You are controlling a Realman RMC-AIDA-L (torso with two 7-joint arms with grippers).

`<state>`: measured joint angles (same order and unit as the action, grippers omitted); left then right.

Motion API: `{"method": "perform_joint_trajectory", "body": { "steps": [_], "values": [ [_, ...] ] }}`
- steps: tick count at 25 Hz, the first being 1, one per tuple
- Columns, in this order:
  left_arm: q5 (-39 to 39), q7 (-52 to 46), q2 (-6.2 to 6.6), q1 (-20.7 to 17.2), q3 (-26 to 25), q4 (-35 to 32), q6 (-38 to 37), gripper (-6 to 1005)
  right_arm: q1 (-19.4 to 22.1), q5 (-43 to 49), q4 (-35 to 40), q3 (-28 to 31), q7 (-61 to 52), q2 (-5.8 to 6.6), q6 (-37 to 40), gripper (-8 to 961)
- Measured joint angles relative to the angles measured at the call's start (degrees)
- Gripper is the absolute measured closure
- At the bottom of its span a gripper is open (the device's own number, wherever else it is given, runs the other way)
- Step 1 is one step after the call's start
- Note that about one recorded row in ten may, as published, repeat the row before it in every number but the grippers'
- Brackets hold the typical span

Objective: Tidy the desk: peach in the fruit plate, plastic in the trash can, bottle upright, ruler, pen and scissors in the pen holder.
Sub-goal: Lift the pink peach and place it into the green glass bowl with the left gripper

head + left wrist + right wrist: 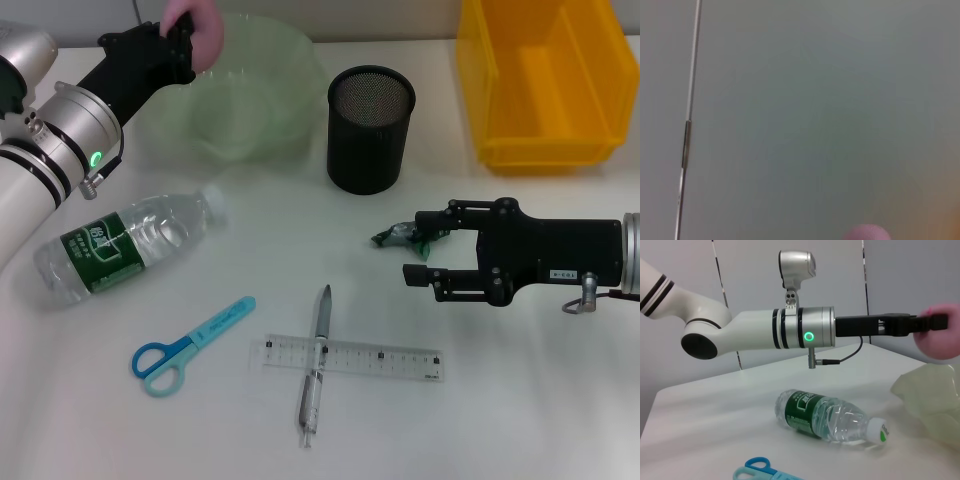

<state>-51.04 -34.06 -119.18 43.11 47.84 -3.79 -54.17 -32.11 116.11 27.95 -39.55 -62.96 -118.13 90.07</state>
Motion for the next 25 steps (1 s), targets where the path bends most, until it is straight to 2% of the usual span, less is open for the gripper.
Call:
{"method": "perform_joint_trajectory", "body": {
  "steps": [25],
  "values": [
    [0.07, -0.08, 0.0, 0.04, 0.17, 0.35, -0.13, 951, -0.14, -0.01, -0.12, 0.0, -0.02, -0.08, -0.08, 253]
  ]
}}
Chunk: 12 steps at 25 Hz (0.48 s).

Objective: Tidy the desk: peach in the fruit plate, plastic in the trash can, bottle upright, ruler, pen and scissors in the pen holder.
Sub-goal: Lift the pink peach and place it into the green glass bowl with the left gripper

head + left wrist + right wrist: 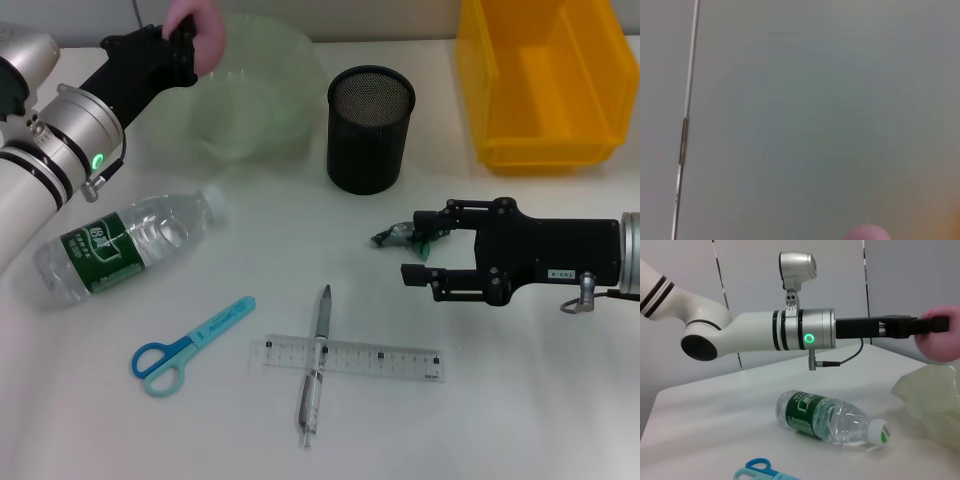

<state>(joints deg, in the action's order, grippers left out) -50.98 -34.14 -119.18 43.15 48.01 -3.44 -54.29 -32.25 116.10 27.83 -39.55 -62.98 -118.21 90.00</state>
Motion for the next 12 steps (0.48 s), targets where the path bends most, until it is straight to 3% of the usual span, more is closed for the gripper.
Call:
{"method": "perform_joint_trajectory", "body": {
  "steps": [11, 12],
  "values": [
    [-0.09, -0.35, 0.0, -0.35, -0.05, 0.21, -0.14, 951, 0.08, 0.0, -0.26, 0.0, -0.04, 0.0, -0.68, 254],
    [-0.09, -0.36, 0.0, -0.33, 0.0, 0.24, -0.15, 914, 0.07, 0.0, -0.35, 0.0, -0.04, 0.0, -0.7, 254]
  ]
}}
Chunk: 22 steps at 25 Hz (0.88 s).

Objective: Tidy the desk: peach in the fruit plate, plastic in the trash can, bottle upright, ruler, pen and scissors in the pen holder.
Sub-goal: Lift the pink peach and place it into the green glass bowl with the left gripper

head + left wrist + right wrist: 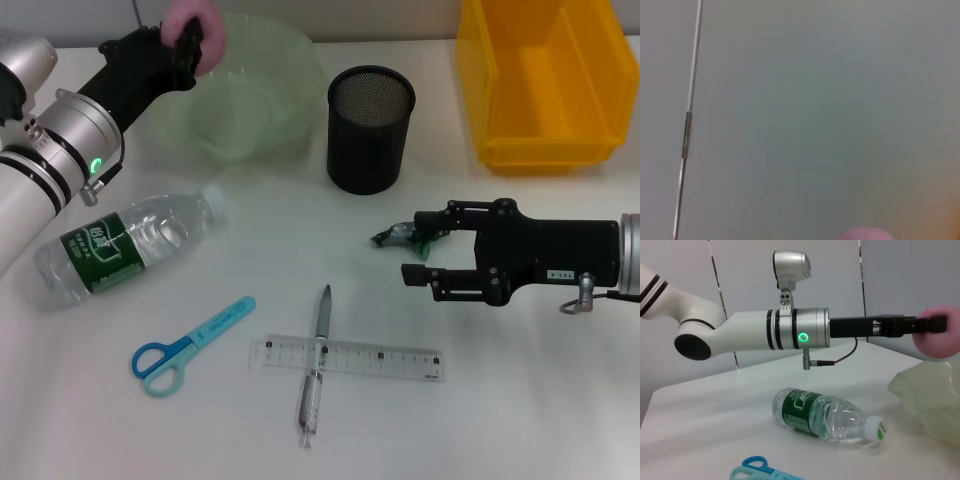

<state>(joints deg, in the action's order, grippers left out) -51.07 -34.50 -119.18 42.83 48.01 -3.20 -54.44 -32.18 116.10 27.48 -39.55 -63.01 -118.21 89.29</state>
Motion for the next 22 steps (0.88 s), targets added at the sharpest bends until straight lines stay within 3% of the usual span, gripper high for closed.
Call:
{"method": "perform_joint_trajectory", "body": {
  "steps": [9, 22],
  "values": [
    [0.01, -0.06, 0.0, 0.59, -0.1, 0.04, 0.3, 558, 0.01, 0.0, 0.0, 0.0, -0.08, 0.0, -0.06, 254],
    [0.01, -0.87, 0.0, 0.63, -0.11, 0.07, 0.18, 184, -0.06, -0.01, 0.04, 0.09, -0.27, 0.0, -0.09, 253]
  ]
}}
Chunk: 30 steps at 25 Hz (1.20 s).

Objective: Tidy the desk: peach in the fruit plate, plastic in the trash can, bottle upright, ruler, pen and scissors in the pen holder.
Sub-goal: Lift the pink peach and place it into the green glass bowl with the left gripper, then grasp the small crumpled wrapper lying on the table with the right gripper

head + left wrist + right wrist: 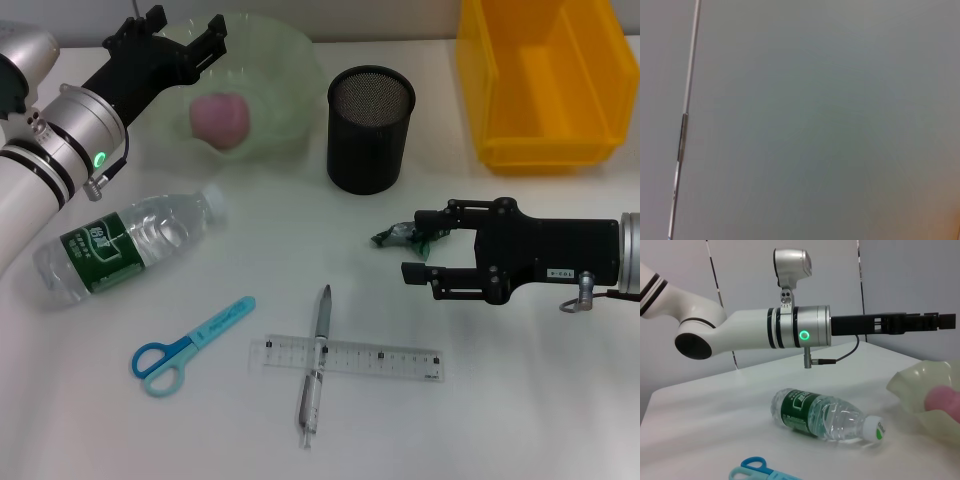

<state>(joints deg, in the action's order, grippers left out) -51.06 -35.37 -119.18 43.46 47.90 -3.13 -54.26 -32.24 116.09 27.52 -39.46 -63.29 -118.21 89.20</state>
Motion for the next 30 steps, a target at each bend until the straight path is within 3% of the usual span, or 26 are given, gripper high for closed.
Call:
{"method": "perform_joint_trajectory", "body": {
  "steps": [1, 24, 26, 30],
  "values": [
    [0.0, 0.0, 0.0, -0.02, 0.0, 0.02, -0.01, 151, 0.01, -0.03, -0.01, 0.0, -0.01, 0.0, 0.0, 253],
    [0.0, -0.29, 0.0, -0.27, 0.19, -0.26, -0.59, 161, -0.12, -0.34, -0.1, 0.0, -0.13, -0.06, -0.54, 253],
    [-0.4, -1.74, 0.04, -0.7, 1.33, -0.53, -2.32, 162, 0.0, -0.34, -0.1, 0.12, -0.12, -0.07, -0.59, 253],
    [-0.74, -9.28, 0.5, -4.51, 9.27, -5.14, -9.92, 162, 0.29, -0.34, 0.1, 0.4, -0.12, -0.07, -0.54, 253]
  ]
}}
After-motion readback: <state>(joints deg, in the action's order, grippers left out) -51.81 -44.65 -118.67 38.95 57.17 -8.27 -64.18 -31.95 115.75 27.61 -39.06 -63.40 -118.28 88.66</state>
